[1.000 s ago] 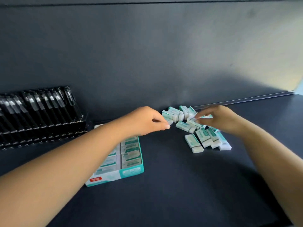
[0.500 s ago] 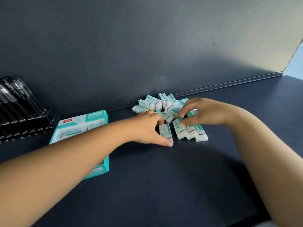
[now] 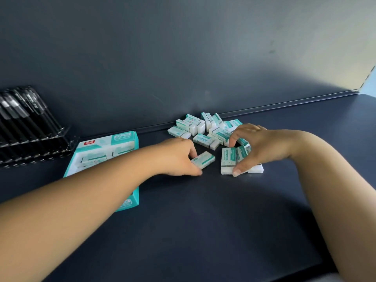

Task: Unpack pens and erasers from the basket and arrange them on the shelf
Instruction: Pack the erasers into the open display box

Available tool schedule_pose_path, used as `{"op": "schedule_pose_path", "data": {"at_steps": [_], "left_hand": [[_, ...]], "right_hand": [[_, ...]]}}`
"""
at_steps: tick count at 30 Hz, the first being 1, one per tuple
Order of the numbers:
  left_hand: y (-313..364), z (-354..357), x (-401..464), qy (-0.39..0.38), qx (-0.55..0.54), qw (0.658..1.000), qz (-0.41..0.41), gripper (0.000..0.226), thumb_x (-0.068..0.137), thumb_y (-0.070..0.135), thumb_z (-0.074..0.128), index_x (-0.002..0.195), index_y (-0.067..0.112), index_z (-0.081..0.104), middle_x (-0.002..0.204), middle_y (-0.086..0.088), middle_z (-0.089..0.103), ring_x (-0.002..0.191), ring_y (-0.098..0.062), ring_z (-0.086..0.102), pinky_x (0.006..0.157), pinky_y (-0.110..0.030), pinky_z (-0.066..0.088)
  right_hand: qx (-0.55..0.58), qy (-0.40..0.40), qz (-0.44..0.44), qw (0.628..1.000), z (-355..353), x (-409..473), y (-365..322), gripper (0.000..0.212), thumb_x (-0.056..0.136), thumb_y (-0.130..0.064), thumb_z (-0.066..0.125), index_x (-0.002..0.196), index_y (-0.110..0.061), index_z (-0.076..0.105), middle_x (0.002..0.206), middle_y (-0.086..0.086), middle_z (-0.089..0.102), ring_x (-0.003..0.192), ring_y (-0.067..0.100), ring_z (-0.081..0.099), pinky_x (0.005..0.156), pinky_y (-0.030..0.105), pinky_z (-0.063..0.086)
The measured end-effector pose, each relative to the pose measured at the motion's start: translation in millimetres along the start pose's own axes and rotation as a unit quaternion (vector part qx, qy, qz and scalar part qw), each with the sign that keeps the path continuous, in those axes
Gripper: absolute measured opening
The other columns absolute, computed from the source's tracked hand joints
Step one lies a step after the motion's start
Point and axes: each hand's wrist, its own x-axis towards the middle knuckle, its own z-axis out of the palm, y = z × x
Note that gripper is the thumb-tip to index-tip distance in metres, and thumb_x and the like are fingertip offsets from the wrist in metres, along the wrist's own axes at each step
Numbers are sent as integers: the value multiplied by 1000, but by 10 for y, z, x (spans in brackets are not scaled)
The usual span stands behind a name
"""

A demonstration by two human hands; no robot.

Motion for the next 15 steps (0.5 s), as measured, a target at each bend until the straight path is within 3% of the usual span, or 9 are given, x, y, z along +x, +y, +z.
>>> {"op": "schedule_pose_path", "data": {"at_steps": [2,5,9,11,15], "left_hand": [[-46,-47,-36,30,-23,999,10,20,76,28,69,86,32,52,103,6,59,95,-13,56,86,-28,47],[-165,-111,-128,87,-70,994,15,24,75,19,71,96,26,61,95,8,59,87,-11,56,83,-25,46],[-352,-185,-317,142,-160,977,20,34,72,12,75,101,26,63,86,17,60,81,-5,61,84,-23,48],[-450,-181,-422,167,-200,965,24,32,72,11,75,89,33,59,83,24,58,79,2,61,83,-21,49],[-590,-100,-603,224,-261,938,36,37,72,9,74,81,41,56,90,23,61,84,5,61,85,-22,49]], "right_hand": [[-37,13,-1,999,39,8,-48,56,62,-54,73,102,-37,38,124,-13,29,125,12,23,95,28,26],[-84,46,-20,995,109,56,-133,61,59,-60,71,107,-38,40,131,-11,26,133,15,13,108,30,12],[-47,-1,-43,998,117,59,-173,63,64,-56,71,118,-56,38,150,-15,3,140,12,-10,112,34,-1],[-28,-8,-57,998,101,49,-145,48,69,-50,70,107,-60,43,150,-15,4,139,9,-11,111,32,-2],[1,68,-110,992,155,92,-175,27,67,-41,75,81,-53,55,133,-19,24,135,4,6,111,27,6]]}}
